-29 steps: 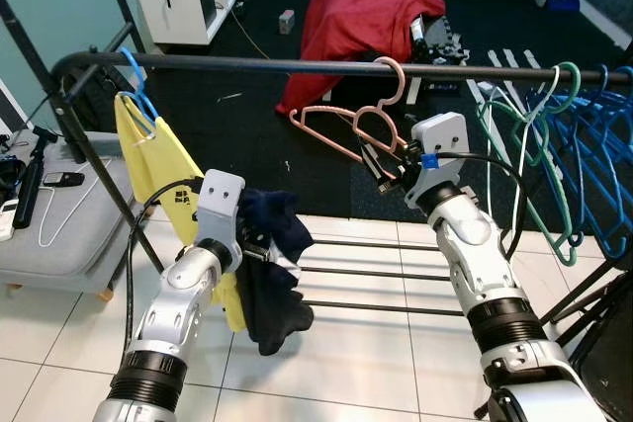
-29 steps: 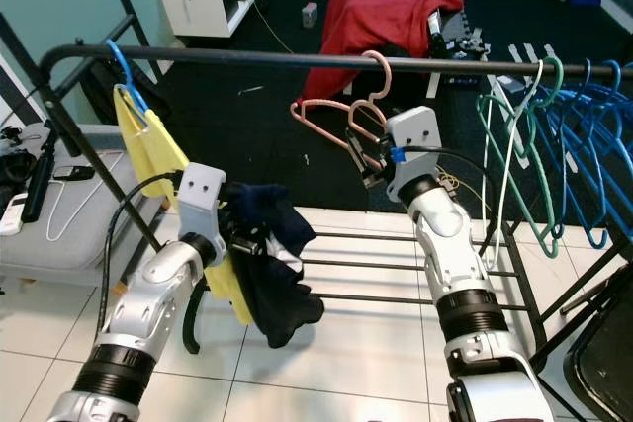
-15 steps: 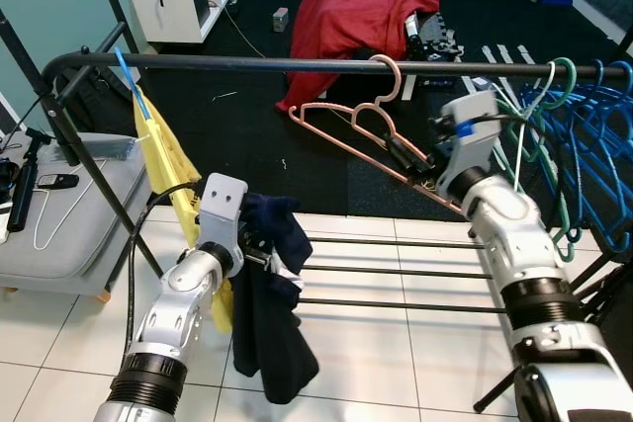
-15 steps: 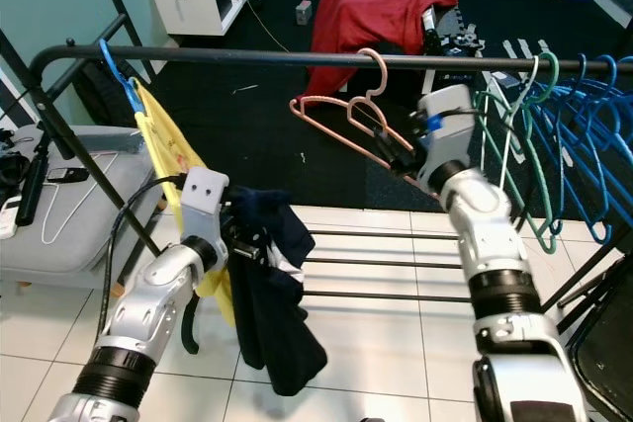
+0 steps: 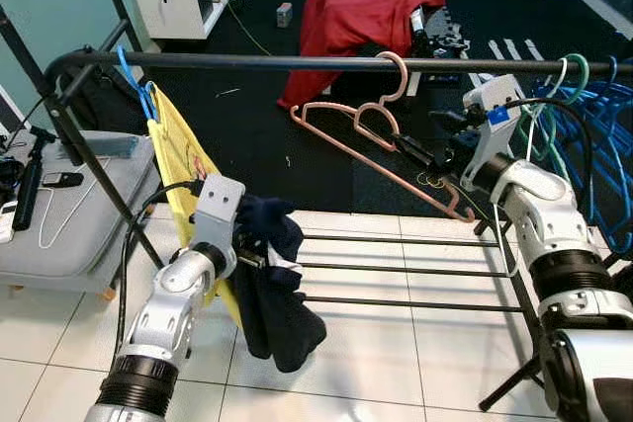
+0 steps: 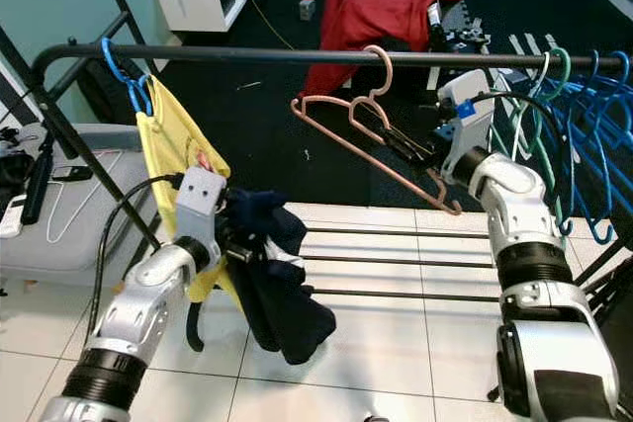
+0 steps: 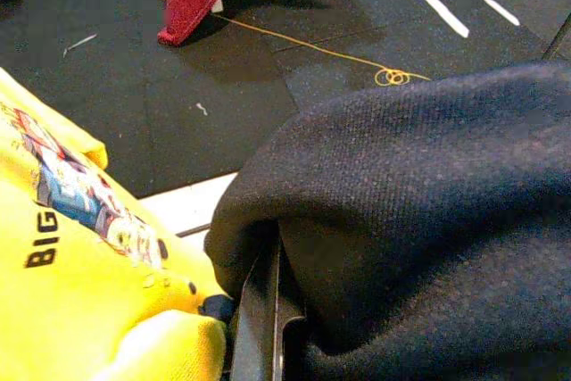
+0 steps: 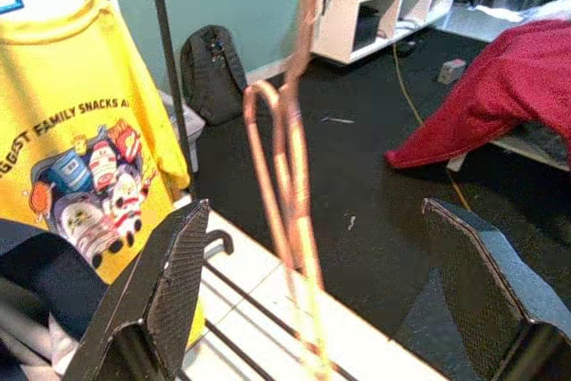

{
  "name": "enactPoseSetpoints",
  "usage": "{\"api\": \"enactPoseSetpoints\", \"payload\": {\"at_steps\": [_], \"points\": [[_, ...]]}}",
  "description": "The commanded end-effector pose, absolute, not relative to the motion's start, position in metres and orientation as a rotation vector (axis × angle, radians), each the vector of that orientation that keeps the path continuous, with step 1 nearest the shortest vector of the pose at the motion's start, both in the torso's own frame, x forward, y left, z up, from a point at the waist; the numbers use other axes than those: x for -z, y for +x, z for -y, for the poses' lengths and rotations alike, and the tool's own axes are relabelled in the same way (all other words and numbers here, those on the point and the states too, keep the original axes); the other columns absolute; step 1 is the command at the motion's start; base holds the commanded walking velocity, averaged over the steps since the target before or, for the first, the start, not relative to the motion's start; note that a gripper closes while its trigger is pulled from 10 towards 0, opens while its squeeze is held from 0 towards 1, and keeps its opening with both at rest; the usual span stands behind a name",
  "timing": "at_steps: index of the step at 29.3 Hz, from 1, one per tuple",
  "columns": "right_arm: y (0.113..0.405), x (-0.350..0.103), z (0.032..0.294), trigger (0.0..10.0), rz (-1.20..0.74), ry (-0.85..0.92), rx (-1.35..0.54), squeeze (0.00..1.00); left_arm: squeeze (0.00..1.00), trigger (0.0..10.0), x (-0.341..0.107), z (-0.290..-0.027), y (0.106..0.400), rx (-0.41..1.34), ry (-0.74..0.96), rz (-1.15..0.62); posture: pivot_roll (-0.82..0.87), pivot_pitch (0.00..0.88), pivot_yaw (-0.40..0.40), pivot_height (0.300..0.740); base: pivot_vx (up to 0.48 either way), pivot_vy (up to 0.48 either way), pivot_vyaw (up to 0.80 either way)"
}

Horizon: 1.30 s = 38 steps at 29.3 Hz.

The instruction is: Hang hanger

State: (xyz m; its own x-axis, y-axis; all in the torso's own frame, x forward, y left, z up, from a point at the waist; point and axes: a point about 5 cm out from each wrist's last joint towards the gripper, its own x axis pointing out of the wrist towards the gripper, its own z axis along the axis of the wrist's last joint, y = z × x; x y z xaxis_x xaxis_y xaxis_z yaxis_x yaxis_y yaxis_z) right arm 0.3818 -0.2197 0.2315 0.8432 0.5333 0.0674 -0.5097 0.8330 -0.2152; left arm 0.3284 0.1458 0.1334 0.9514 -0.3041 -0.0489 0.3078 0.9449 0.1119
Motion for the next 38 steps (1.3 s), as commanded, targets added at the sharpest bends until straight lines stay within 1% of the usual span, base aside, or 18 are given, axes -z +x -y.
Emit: {"api": "enactPoseSetpoints", "payload": {"at_steps": [1, 6, 7, 20, 21, 22, 24, 25, 28, 29, 38], "points": [[0.383, -0.232, 0.219, 10.0, 0.124, -0.205, -0.575, 0.0, 0.0, 10.0, -0.137, -0.152, 0.326, 0.307, 0.139, -0.02, -0.04, 0.168, 0.04, 0.74, 0.0, 0.0, 0.0], [0.385, -0.234, 0.218, 10.0, 0.12, -0.192, -0.618, 0.0, 0.0, 10.0, -0.137, -0.153, 0.325, 0.306, 0.145, -0.02, -0.04, 0.167, 0.032, 0.74, 0.0, 0.0, 0.0], [0.387, -0.241, 0.218, 10.0, 0.108, -0.208, -0.644, 0.0, 0.0, 10.0, -0.138, -0.155, 0.324, 0.303, 0.15, -0.019, -0.04, 0.167, 0.023, 0.74, 0.0, 0.0, 0.0], [0.391, -0.258, 0.216, 10.0, 0.079, -0.264, -0.712, 0.0, 0.0, 10.0, -0.139, -0.153, 0.323, 0.304, 0.153, -0.021, -0.05, 0.17, 0.015, 0.74, 0.0, 0.0, 0.0], [0.391, -0.259, 0.215, 7.3, 0.074, -0.254, -0.723, 0.0, 0.0, 10.0, -0.139, -0.153, 0.323, 0.306, 0.152, -0.023, -0.05, 0.172, 0.015, 0.74, 0.0, 0.0, 0.0], [0.392, -0.259, 0.215, 4.7, 0.064, -0.249, -0.728, 0.0, 0.0, 10.0, -0.139, -0.152, 0.323, 0.309, 0.154, -0.025, -0.05, 0.174, 0.016, 0.74, 0.0, 0.0, 0.0], [0.392, -0.258, 0.215, 4.7, 0.057, -0.246, -0.729, 0.0, 0.0, 10.0, -0.139, -0.152, 0.323, 0.31, 0.155, -0.026, -0.05, 0.174, 0.017, 0.74, 0.0, 0.0, 0.0], [0.392, -0.258, 0.216, 1.1, 0.051, -0.239, -0.729, 0.0, 0.0, 10.0, -0.139, -0.153, 0.323, 0.311, 0.156, -0.027, -0.05, 0.174, 0.017, 0.74, 0.0, 0.0, 0.0], [0.393, -0.257, 0.217, 1.1, 0.048, -0.233, -0.728, 0.0, 0.0, 10.0, -0.139, -0.153, 0.323, 0.312, 0.156, -0.027, -0.05, 0.174, 0.017, 0.74, 0.0, 0.0, 0.0], [0.393, -0.258, 0.218, 0.0, 0.045, -0.232, -0.727, 0.0, 0.0, 10.0, -0.139, -0.153, 0.323, 0.313, 0.156, -0.029, -0.05, 0.175, 0.018, 0.74, 0.0, 0.0, 0.0], [0.394, -0.26, 0.222, 0.0, 0.03, -0.246, -0.719, 0.0, 0.0, 10.0, -0.138, -0.151, 0.322, 0.318, 0.155, -0.038, -0.06, 0.18, 0.013, 0.74, 0.0, 0.0, 0.0]]}}
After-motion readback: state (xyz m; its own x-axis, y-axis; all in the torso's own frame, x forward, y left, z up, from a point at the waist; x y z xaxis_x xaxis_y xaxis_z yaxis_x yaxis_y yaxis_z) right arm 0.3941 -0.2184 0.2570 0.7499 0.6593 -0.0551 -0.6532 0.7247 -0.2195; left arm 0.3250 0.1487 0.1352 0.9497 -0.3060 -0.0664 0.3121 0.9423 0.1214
